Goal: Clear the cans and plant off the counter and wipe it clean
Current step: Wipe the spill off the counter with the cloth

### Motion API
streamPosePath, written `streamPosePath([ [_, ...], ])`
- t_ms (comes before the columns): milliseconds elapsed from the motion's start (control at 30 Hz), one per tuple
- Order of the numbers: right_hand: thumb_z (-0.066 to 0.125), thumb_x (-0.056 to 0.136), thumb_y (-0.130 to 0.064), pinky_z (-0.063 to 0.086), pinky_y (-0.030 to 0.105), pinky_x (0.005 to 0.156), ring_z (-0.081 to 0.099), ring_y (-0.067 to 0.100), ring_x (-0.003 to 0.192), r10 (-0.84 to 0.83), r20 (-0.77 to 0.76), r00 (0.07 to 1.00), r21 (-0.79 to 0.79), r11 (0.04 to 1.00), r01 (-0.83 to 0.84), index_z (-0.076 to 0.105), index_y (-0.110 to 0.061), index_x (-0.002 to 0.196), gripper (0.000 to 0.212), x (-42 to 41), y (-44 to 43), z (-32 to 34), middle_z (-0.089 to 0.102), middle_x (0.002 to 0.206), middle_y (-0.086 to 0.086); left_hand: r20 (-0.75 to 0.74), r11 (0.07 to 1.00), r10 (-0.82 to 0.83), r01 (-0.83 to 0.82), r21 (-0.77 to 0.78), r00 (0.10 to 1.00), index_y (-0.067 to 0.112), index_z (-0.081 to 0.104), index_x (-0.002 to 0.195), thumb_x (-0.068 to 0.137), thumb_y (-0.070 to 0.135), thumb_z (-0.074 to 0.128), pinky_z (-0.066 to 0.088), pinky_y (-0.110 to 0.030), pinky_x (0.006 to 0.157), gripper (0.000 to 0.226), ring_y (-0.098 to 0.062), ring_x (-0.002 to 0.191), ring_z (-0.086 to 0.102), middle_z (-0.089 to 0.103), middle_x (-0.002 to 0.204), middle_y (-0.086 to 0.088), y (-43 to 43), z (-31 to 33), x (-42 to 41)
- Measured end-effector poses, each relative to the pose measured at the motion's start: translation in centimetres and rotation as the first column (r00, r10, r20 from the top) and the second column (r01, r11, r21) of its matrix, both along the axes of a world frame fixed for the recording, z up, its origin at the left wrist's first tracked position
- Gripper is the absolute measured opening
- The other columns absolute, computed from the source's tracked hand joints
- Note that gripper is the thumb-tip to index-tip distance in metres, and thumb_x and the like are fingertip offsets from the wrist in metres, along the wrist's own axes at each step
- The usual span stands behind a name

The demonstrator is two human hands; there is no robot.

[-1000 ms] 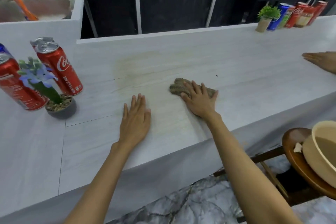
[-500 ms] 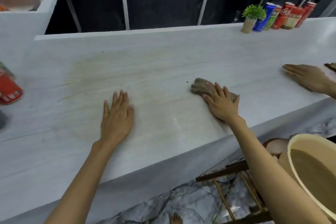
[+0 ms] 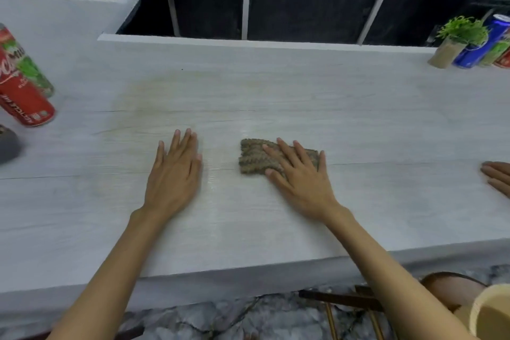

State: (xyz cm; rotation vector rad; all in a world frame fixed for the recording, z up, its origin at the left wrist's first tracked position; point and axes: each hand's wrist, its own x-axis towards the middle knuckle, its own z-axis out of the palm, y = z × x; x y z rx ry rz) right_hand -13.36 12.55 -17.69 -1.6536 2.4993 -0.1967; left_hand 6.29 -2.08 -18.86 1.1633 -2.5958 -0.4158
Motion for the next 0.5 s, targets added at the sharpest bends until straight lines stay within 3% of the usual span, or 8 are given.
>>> streamPosePath([
  [167,0.018,0.096,-0.054,-0.008,0.063,0.11,-0.006,0.021,0.146,-0.256,0.077,0.964,0.03,0.967,0.255,0.004,-0.042,0.147,0.054,-3.9,-6.8,0.2,-0.001,0.159,-0.008,-0.06,0.996,0.05,-0.045,0.081,0.997,0.015,0.008,0.147,0.094,0.04,0.01,-0.014,-0.026,0.115,0.058,-0.003,0.142,-0.009,0.004,0.157,0.006,-0.1,0.4,0.1],
  [300,0.015,0.096,-0.055,-0.009,0.065,0.109,-0.008,0.023,0.146,-0.049,0.084,0.995,0.033,0.998,0.047,0.001,-0.041,0.147,0.054,1.9,-11.2,0.1,-0.004,0.159,-0.006,-0.143,0.982,0.104,-0.078,0.172,0.984,0.018,0.007,0.146,0.099,0.029,0.018,-0.015,-0.026,0.115,0.049,-0.001,0.141,-0.01,0.003,0.156,0.009,-1.1,0.7,1.3],
  [433,0.015,0.093,-0.058,-0.003,0.063,0.109,0.009,0.024,0.146,0.241,-0.016,0.97,-0.107,0.965,-0.242,0.011,-0.043,0.145,0.054,8.5,-6.1,-1.0,0.014,0.158,-0.006,-0.134,0.975,0.158,-0.133,0.176,0.978,0.019,0.008,0.147,0.1,0.028,0.019,-0.013,-0.026,0.115,0.049,-0.003,0.143,-0.007,0.005,0.156,0.008,-2.9,0.5,3.0],
  [500,0.006,0.089,-0.064,-0.006,0.058,0.111,0.011,0.021,0.146,0.304,-0.036,0.952,-0.089,0.948,-0.306,0.009,-0.047,0.144,0.058,8.5,-4.0,-0.7,0.015,0.157,-0.011,-0.103,0.978,0.144,-0.126,0.165,0.984,0.019,0.008,0.147,0.1,0.029,0.018,-0.013,-0.026,0.115,0.049,-0.003,0.143,-0.007,0.005,0.156,0.008,-4.4,0.4,3.3],
])
